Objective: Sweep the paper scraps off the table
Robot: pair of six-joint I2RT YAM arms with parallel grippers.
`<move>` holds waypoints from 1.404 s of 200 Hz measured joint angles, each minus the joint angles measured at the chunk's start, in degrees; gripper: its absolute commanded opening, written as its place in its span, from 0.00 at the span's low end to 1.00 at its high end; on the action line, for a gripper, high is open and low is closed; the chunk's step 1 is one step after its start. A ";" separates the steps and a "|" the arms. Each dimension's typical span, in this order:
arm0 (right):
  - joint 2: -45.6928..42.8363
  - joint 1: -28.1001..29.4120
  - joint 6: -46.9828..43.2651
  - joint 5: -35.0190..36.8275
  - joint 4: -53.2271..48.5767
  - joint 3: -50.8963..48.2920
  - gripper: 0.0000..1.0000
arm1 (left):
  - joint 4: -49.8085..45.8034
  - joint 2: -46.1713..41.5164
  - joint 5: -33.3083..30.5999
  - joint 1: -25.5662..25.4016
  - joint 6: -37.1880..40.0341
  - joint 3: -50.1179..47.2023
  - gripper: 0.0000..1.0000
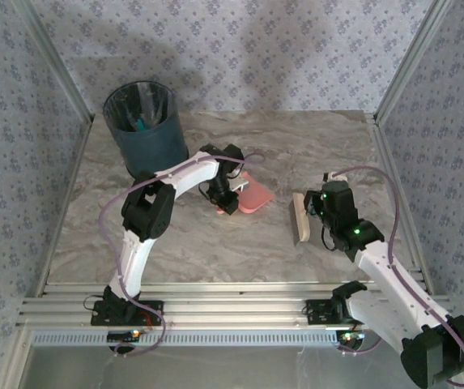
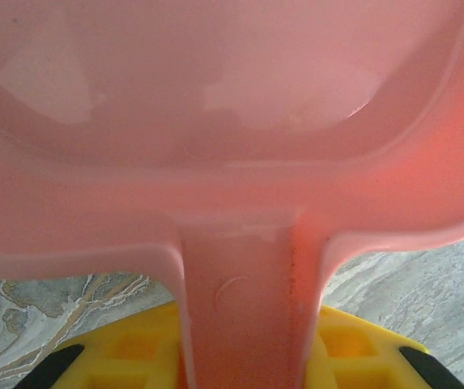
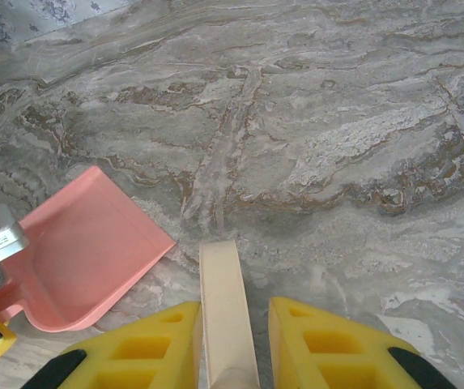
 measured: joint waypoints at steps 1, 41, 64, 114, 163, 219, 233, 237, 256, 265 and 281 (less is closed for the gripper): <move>0.00 -0.02 0.00 0.00 -0.02 0.00 0.00 | 0.00 0.00 -0.02 0.00 0.02 0.00 0.21; 0.00 -0.24 0.00 -0.02 -0.04 0.00 0.00 | 0.24 0.00 -1.31 0.00 0.68 -0.26 0.36; 0.00 -0.35 0.00 -0.04 -0.07 0.00 0.00 | 0.15 0.00 -1.75 0.00 1.20 -0.70 0.41; 0.00 -0.68 -0.20 -0.24 -0.07 0.00 0.00 | 0.07 0.00 -3.39 0.00 1.75 -1.22 0.46; 0.02 -0.98 -0.87 -0.24 0.00 0.00 0.00 | 0.04 -2.64 -4.35 -0.13 2.49 -3.63 0.49; 2.58 -1.20 -5.40 0.33 3.56 0.20 0.00 | 0.26 -14.86 -6.08 -0.94 3.08 -6.97 0.49; 3.82 -1.20 -7.04 0.46 4.96 0.46 0.00 | 0.68 -18.45 -6.51 -1.01 3.02 -8.46 0.49; 4.28 -1.20 -7.63 0.46 5.40 0.61 0.00 | 0.83 -19.30 -6.69 -1.01 2.99 -8.96 0.49; 7.23 -1.20 -10.45 0.46 7.26 1.99 0.00 | 1.99 -24.59 -7.21 -1.03 2.27 -12.24 0.49; 8.68 -1.20 -11.85 0.44 8.26 2.64 0.00 | 2.67 -27.41 -7.63 -1.03 1.68 -14.21 0.49; 11.08 -1.20 -14.58 0.42 10.40 3.61 0.00 | 3.80 -32.46 -8.44 -1.01 0.22 -17.33 0.49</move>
